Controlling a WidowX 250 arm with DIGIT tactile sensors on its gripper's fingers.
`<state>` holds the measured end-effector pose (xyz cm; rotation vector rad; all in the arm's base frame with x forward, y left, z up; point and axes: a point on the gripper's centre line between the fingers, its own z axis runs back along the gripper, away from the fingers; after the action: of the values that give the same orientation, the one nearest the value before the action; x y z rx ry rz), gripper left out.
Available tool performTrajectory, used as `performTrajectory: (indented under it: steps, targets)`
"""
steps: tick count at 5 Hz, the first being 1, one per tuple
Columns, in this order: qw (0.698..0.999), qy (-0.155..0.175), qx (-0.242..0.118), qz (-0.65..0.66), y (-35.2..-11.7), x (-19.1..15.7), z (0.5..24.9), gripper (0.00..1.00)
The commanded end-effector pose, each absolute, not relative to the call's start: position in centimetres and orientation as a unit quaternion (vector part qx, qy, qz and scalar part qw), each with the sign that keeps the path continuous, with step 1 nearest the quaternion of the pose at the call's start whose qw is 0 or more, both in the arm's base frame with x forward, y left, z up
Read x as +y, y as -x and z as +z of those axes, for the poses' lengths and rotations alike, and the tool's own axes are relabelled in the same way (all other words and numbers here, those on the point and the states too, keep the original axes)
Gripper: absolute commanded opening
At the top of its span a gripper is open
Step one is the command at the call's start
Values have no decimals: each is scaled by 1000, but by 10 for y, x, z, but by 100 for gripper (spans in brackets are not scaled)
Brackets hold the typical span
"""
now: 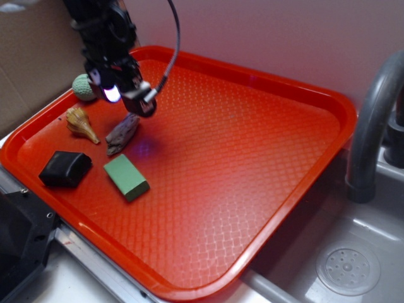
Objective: Grab the wood chip.
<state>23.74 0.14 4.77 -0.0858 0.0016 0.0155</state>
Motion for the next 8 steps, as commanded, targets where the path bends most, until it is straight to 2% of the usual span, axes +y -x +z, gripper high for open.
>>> performTrajectory:
  steps: [1, 2, 3, 4, 8]
  targets:
    - [998, 35, 34, 34, -213, 22, 17, 100]
    - [998, 21, 45, 27, -210, 16, 8, 100]
    - [997, -1, 74, 23, -211, 3, -15, 95]
    - [997, -17, 66, 23, -211, 0, -14, 0]
    - [998, -23, 52, 20, -211, 2, -8, 0]
